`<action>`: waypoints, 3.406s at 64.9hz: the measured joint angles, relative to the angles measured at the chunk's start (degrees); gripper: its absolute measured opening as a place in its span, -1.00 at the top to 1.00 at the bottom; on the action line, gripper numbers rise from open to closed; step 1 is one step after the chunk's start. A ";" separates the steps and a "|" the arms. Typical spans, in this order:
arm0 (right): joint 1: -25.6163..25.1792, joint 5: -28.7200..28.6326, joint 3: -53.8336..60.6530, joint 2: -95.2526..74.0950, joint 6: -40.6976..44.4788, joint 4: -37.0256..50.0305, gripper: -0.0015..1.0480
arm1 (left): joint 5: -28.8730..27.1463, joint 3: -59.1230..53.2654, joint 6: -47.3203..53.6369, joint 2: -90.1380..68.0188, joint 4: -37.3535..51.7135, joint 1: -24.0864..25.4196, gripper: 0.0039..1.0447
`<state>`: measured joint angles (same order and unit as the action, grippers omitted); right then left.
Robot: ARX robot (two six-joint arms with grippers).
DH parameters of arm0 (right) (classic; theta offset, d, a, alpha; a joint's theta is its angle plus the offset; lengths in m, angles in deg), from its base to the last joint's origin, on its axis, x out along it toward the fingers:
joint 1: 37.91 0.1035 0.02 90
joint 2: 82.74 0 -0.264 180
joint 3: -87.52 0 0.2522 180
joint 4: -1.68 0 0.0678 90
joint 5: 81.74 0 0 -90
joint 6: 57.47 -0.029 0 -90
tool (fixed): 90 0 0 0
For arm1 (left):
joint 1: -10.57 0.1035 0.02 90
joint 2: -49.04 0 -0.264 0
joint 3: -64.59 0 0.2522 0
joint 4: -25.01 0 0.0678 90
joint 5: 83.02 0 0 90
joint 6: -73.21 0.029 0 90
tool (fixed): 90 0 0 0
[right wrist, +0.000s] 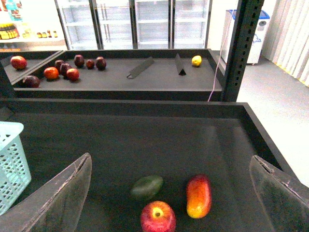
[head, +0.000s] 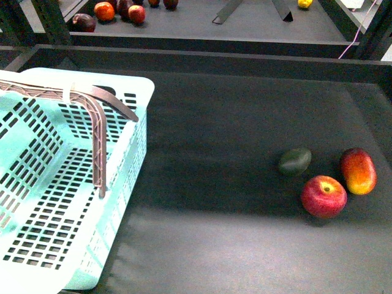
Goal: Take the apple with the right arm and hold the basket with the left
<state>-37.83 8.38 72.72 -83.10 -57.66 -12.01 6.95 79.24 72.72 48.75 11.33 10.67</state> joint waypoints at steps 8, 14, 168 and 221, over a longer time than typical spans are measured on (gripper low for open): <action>0.00 0.00 0.00 0.00 0.00 0.00 -0.83 | 0.00 0.00 0.00 0.00 0.00 0.00 -0.87; 0.00 0.00 0.00 0.00 0.00 0.00 -0.83 | 0.00 0.00 0.00 0.00 0.00 0.00 -0.87; 0.00 0.00 0.00 0.04 0.00 0.00 -0.83 | 10.97 47.17 -65.77 -85.46 11.78 -8.90 0.74; 0.00 0.02 0.00 0.04 0.00 0.00 -0.83 | 5.11 52.13 -64.54 -79.49 6.19 -38.36 0.74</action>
<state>-37.83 8.40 72.72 -83.06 -57.66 -12.01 12.06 131.37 8.17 -30.74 17.51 -27.69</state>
